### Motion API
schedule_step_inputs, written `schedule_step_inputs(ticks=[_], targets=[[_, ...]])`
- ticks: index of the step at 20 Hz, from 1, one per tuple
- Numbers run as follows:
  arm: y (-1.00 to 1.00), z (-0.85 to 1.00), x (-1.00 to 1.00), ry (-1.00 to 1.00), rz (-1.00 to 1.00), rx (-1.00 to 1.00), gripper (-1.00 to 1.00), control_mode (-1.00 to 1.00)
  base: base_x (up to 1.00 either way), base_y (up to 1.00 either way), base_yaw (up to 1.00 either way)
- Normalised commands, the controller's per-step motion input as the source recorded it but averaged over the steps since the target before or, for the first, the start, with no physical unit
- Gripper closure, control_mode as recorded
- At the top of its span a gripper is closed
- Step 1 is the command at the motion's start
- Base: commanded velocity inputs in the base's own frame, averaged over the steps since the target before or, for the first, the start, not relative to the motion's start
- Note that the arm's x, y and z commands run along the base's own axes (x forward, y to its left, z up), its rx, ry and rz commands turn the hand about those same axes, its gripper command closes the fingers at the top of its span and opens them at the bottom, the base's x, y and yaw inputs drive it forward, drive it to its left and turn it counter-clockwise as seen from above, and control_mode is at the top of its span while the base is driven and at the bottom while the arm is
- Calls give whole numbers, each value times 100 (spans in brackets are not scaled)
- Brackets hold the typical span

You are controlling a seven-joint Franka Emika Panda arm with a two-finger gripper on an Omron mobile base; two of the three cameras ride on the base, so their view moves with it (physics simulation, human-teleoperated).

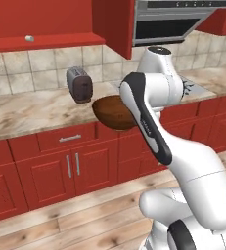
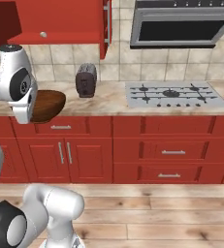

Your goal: Pick the mug and place it in the sink. Pick the bowl and place it in the open cabinet and then close the cabinet.

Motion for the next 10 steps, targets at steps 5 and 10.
schedule_step_inputs(ticks=[5,10], targets=[[0,0,0,0,0,0,100,100,39,34,0],[0,0,0,0,0,0,100,100,56,24,0]])
